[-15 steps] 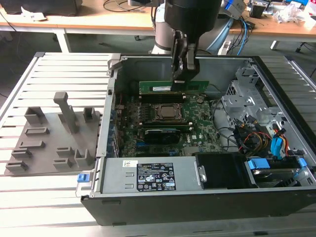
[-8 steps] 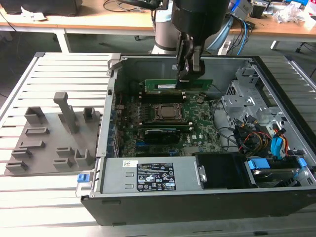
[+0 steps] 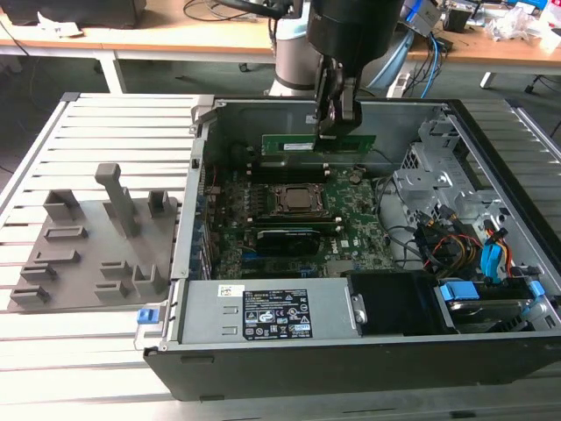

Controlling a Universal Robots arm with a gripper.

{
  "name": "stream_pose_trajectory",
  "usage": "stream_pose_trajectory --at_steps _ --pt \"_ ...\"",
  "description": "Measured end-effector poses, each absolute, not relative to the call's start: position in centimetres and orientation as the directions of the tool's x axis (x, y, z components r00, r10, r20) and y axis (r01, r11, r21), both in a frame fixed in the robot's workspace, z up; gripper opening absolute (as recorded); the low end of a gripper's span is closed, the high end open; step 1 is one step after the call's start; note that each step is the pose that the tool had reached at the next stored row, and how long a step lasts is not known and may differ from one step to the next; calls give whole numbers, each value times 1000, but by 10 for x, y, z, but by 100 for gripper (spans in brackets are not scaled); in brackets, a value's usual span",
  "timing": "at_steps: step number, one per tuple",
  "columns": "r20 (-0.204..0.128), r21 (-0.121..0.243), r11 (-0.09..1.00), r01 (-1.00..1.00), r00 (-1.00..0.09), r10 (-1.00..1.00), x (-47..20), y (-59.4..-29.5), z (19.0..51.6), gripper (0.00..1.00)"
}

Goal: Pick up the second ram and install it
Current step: 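Pick up the second ram and move it above second insertion slot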

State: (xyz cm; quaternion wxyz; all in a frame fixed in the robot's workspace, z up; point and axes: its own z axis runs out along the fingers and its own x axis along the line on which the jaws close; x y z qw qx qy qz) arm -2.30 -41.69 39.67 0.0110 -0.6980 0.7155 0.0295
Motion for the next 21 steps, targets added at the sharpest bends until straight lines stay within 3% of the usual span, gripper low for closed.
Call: stream_pose_trajectory --at_steps 21 --pt "-57 29 24 -999 -26 -998 -3 -413 372 14"
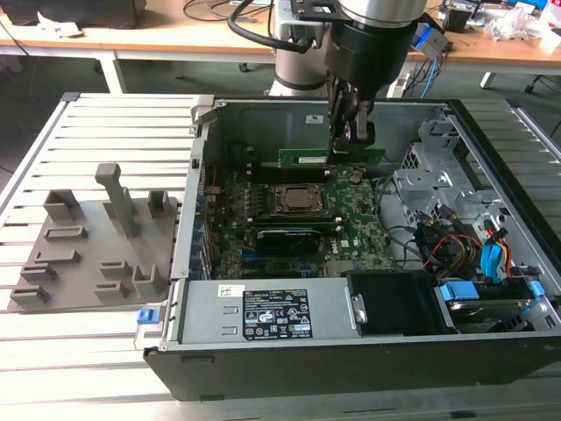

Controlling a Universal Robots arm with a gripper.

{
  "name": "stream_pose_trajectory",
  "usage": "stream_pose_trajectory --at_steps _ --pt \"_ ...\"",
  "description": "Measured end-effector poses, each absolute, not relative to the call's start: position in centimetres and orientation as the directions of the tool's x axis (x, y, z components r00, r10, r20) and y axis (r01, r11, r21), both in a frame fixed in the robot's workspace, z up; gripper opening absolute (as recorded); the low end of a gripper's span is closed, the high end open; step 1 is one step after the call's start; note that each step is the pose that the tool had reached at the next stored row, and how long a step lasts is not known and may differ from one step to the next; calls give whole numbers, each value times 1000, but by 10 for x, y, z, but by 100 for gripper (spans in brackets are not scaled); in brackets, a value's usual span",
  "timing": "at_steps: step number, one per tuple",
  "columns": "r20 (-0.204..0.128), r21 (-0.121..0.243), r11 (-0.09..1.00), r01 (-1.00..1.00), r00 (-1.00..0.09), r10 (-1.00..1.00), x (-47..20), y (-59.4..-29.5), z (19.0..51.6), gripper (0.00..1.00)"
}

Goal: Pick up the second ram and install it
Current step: 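Pick up the second ram and move it above second insertion slot, then insert the second ram into the second slot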

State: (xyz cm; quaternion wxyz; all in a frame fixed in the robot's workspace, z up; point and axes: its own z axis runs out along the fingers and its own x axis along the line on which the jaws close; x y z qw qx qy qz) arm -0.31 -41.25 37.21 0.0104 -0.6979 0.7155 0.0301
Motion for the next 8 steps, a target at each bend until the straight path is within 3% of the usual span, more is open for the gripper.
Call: stream_pose_trajectory --at_steps 8 --pt "-57 28 24 -999 -26 -998 -3 -412 372 14"
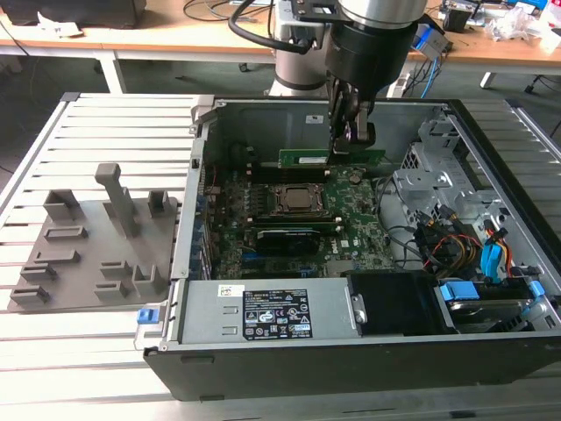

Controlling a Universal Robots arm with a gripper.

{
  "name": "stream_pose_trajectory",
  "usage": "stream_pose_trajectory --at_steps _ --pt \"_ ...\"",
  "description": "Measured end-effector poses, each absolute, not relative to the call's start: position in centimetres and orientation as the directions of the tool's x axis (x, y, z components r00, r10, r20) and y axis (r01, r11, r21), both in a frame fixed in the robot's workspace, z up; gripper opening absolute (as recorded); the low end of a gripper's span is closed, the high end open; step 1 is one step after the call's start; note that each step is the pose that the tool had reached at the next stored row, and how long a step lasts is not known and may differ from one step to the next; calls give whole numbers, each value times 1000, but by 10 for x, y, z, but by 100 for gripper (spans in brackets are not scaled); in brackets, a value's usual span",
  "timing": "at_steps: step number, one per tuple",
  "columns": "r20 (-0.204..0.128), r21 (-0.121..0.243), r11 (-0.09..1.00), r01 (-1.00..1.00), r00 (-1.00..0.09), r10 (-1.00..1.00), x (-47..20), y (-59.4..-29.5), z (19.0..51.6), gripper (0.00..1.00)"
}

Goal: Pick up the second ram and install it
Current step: 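Insert the second ram into the second slot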

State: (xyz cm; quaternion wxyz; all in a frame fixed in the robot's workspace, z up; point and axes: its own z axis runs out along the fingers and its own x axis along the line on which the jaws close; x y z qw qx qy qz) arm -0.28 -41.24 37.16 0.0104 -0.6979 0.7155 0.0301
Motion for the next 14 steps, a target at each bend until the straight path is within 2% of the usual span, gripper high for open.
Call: stream_pose_trajectory --at_steps 14 --pt "-57 29 24 -999 -26 -998 -3 -409 358 14"
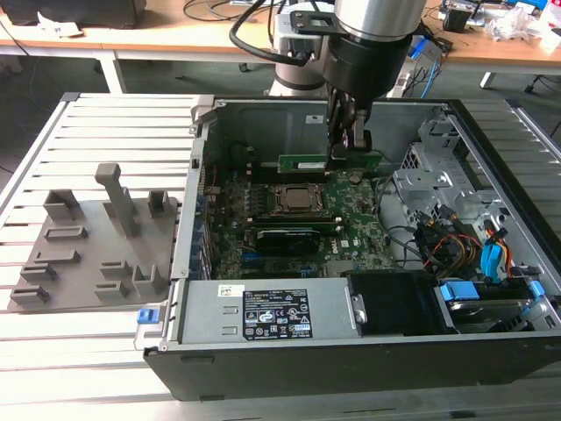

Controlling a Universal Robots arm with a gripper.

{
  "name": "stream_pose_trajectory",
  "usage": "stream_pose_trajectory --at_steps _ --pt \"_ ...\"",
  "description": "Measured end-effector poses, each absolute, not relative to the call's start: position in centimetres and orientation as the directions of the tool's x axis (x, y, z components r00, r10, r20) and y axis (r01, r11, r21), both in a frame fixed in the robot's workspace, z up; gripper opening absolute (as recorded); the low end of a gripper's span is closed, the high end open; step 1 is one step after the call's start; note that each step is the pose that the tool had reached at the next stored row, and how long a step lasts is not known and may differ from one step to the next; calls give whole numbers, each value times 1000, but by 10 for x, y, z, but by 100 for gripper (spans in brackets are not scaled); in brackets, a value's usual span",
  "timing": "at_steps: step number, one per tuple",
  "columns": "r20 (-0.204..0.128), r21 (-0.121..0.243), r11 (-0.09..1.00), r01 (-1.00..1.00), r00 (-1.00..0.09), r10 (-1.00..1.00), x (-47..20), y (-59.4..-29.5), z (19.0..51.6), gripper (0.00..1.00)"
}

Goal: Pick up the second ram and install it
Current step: 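Insert the second ram into the second slot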

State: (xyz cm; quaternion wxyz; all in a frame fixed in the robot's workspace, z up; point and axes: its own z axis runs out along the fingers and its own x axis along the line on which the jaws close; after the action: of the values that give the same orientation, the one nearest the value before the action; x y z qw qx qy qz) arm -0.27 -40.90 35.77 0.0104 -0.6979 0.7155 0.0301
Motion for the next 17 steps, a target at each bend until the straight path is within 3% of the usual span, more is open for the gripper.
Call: stream_pose_trajectory --at_steps 17 --pt "-57 29 24 -999 -26 -998 -3 -387 336 14"
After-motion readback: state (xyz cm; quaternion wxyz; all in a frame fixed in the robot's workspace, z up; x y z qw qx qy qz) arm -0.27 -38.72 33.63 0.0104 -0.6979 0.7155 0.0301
